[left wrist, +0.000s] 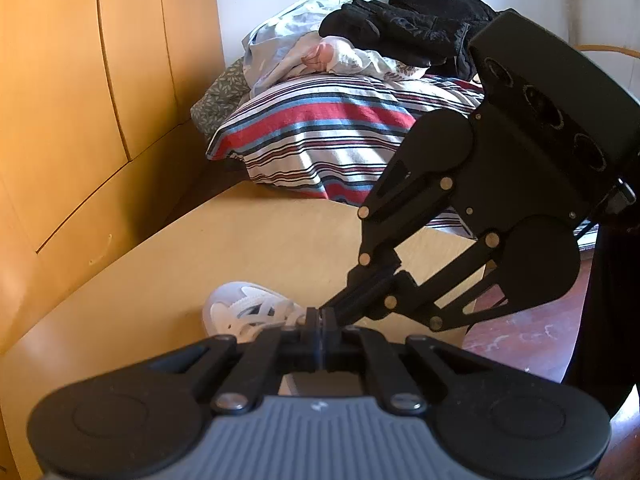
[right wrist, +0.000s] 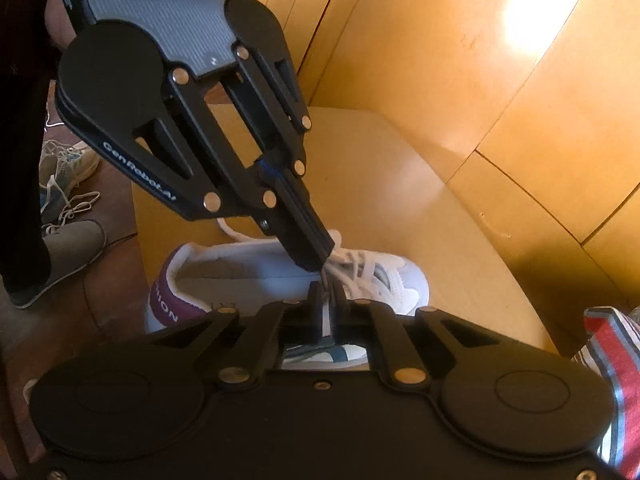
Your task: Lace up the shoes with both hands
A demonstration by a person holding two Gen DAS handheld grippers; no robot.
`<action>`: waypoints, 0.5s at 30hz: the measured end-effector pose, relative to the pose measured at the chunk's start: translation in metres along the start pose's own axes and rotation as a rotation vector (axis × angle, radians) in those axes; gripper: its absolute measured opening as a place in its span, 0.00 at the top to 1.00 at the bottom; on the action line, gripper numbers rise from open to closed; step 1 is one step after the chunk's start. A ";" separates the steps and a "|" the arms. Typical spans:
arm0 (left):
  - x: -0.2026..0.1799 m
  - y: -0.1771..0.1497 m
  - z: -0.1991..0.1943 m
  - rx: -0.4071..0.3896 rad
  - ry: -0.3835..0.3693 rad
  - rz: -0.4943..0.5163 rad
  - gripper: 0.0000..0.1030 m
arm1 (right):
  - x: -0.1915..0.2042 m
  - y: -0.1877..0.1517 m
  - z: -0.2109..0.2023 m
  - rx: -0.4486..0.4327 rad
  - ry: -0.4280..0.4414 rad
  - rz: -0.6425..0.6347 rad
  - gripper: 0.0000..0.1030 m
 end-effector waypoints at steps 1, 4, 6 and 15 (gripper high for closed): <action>0.000 0.000 0.000 0.002 0.000 0.000 0.97 | 0.000 0.000 0.000 -0.001 0.000 -0.002 0.96; -0.001 -0.002 0.001 0.011 0.012 0.030 0.91 | 0.001 0.001 -0.002 0.001 -0.013 -0.011 0.97; -0.002 -0.003 0.001 0.013 0.019 0.055 0.89 | -0.001 0.001 -0.002 0.005 -0.018 -0.013 0.97; -0.025 -0.004 0.008 0.061 0.105 0.368 0.81 | 0.006 -0.004 0.004 0.067 -0.045 -0.119 0.97</action>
Point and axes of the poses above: each gripper's, at about its wrist camera, not at the fingertips, and z roughly the way its jaws point, x to its left, y to its top, the point moved 8 cm from there along z, roughly the way its jaws point, and after that the axes turned 3 degrees about x, right-handed, at the moved point
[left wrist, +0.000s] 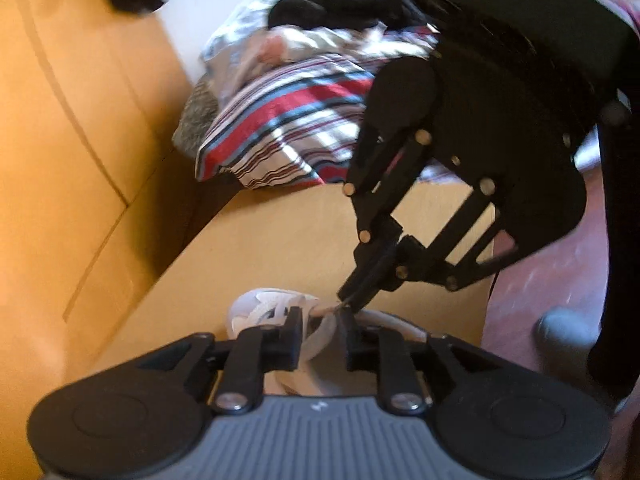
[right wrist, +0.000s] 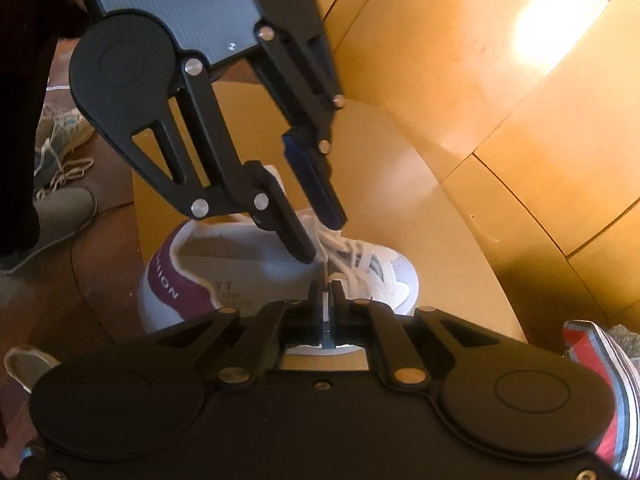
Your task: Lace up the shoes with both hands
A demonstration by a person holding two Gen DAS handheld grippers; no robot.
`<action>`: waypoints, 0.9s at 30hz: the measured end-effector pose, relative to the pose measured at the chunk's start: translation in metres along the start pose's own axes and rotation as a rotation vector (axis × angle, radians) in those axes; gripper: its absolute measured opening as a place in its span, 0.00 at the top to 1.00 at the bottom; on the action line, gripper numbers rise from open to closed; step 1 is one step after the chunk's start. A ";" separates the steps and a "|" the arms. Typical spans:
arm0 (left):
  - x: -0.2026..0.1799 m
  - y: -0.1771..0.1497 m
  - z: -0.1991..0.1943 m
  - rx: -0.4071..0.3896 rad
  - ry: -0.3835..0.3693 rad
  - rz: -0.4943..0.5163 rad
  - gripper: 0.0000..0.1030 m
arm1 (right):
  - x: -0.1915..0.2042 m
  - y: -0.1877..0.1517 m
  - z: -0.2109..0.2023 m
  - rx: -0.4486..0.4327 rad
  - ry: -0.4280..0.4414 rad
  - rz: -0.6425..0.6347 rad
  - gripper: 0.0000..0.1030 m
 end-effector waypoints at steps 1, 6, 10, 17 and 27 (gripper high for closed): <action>-0.005 0.001 0.002 0.016 0.005 0.054 0.84 | 0.001 0.000 0.001 0.005 0.002 -0.009 0.97; -0.019 0.006 0.006 0.054 0.033 0.169 0.91 | 0.001 0.003 -0.001 0.000 -0.007 -0.025 0.97; -0.026 0.006 0.010 0.083 0.064 0.237 0.94 | 0.002 0.004 0.000 0.015 -0.006 -0.043 0.97; -0.031 0.004 0.010 0.103 0.086 0.291 0.94 | 0.003 0.006 -0.001 0.015 -0.002 -0.049 0.97; -0.026 0.001 0.018 0.128 0.073 0.213 0.98 | -0.004 0.009 0.003 0.009 0.002 -0.025 0.96</action>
Point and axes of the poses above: each gripper's, at about its wrist camera, not at the fingertips, and z roughly the way its jaws point, x to its left, y to its top, the point moved 8 cm from there along z, roughly the way its jaws point, and after that the axes turned 3 degrees about x, right-handed, at the moved point
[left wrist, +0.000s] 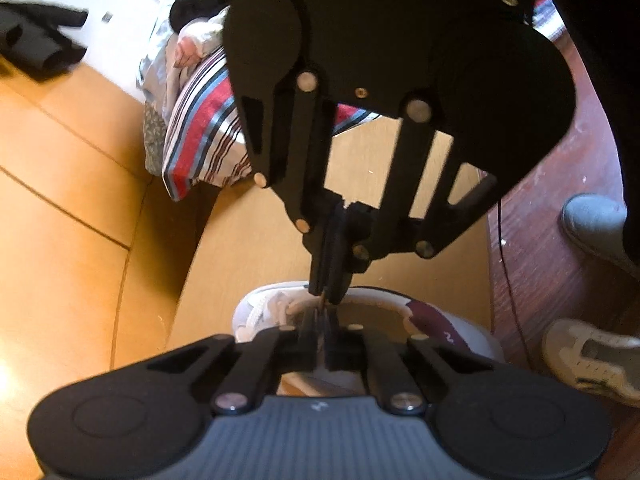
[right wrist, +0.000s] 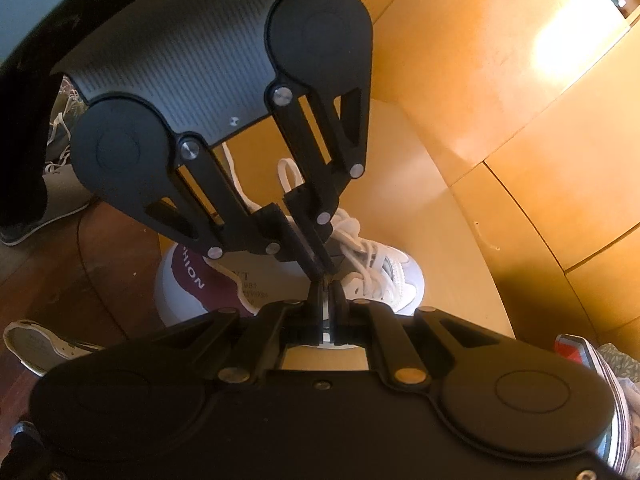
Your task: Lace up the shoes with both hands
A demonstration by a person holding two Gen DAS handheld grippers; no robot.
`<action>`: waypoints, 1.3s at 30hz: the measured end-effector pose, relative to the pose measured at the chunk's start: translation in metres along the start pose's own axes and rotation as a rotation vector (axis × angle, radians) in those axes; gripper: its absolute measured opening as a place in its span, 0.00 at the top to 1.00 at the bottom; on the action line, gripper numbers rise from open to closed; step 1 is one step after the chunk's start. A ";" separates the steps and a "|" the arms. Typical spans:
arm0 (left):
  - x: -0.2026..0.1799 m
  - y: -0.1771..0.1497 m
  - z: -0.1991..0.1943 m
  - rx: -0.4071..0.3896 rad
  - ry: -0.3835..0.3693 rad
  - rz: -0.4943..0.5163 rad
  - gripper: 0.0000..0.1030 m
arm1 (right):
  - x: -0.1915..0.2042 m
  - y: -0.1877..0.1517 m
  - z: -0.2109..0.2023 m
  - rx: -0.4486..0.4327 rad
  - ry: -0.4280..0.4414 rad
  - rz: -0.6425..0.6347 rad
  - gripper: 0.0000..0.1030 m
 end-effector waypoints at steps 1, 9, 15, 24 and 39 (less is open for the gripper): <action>0.002 -0.002 0.003 0.005 -0.012 -0.042 0.98 | -0.002 0.000 0.000 -0.001 0.003 0.013 0.95; 0.020 -0.019 0.021 0.059 -0.064 -0.297 0.98 | -0.027 -0.012 0.009 -0.014 0.052 0.207 0.82; 0.022 -0.020 0.033 0.059 -0.095 -0.371 0.98 | -0.033 -0.021 0.034 0.018 0.043 0.287 0.82; 0.026 -0.019 0.035 0.073 -0.095 -0.472 0.98 | -0.036 -0.019 0.050 0.017 0.044 0.286 0.82; 0.031 -0.016 0.028 0.118 -0.079 -0.560 0.98 | -0.023 -0.025 0.031 0.012 0.036 0.278 0.81</action>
Point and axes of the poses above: each gripper's, at about its wrist camera, not at the fingertips, and z roughly the way its jaws point, x to its left, y to its top, the point moved 8 cm from there along z, roughly the way its jaws point, and after that the axes turned 3 degrees about x, right-handed, at the moved point
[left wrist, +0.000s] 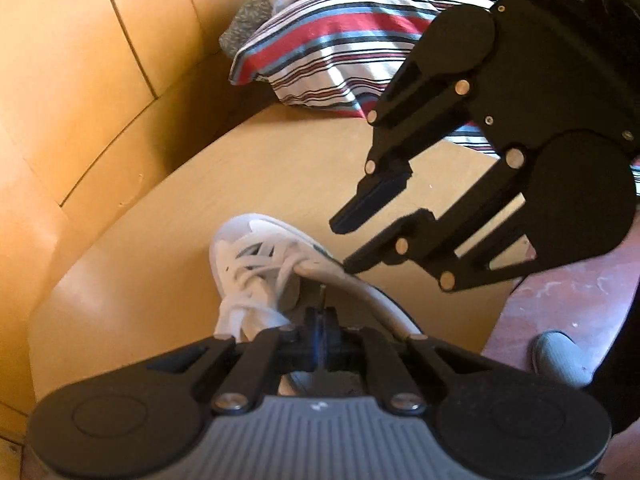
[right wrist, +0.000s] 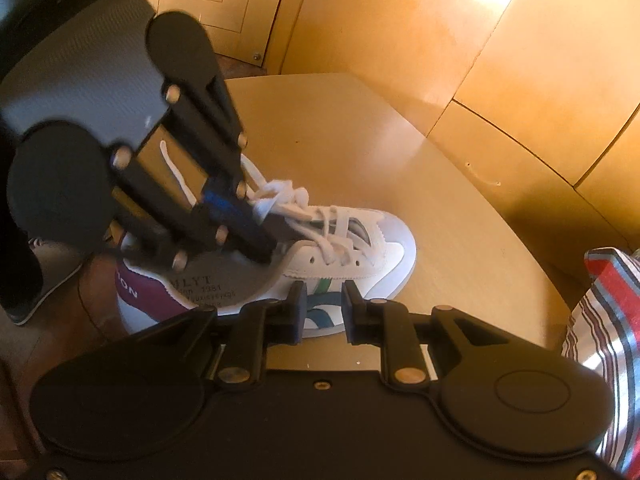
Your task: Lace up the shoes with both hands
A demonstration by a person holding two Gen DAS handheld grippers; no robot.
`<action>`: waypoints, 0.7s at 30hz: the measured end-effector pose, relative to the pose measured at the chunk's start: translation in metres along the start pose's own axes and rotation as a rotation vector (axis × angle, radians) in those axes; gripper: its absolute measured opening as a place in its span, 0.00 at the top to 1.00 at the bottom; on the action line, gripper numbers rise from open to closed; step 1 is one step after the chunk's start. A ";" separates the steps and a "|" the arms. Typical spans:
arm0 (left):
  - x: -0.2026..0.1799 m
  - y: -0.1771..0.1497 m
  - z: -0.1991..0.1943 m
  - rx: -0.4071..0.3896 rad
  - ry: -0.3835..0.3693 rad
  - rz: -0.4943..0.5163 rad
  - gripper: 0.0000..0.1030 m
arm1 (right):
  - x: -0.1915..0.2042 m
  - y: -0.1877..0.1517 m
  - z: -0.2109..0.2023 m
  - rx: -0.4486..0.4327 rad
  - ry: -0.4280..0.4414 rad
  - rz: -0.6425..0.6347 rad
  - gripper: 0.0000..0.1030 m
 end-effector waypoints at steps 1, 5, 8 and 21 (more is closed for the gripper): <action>0.001 0.000 0.002 0.005 0.004 -0.001 0.98 | -0.001 0.000 0.000 -0.003 0.002 -0.001 0.81; 0.003 0.003 0.006 0.016 0.017 0.005 0.98 | -0.003 0.000 -0.001 -0.012 0.006 -0.005 0.79; 0.003 0.004 0.009 0.015 0.020 0.010 0.98 | -0.005 0.000 0.003 -0.014 0.008 -0.007 0.79; -0.002 0.003 0.011 -0.005 0.024 0.032 0.98 | -0.005 0.001 0.008 -0.009 0.004 -0.012 0.79</action>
Point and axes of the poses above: each gripper's, at about its wrist camera, not at the fingertips, and z roughly the way its jaws point, x to its left, y to its top, the point moved 8 cm from there along z, roughly the way its jaws point, and after that the axes turned 3 degrees about x, right-handed, at the moved point
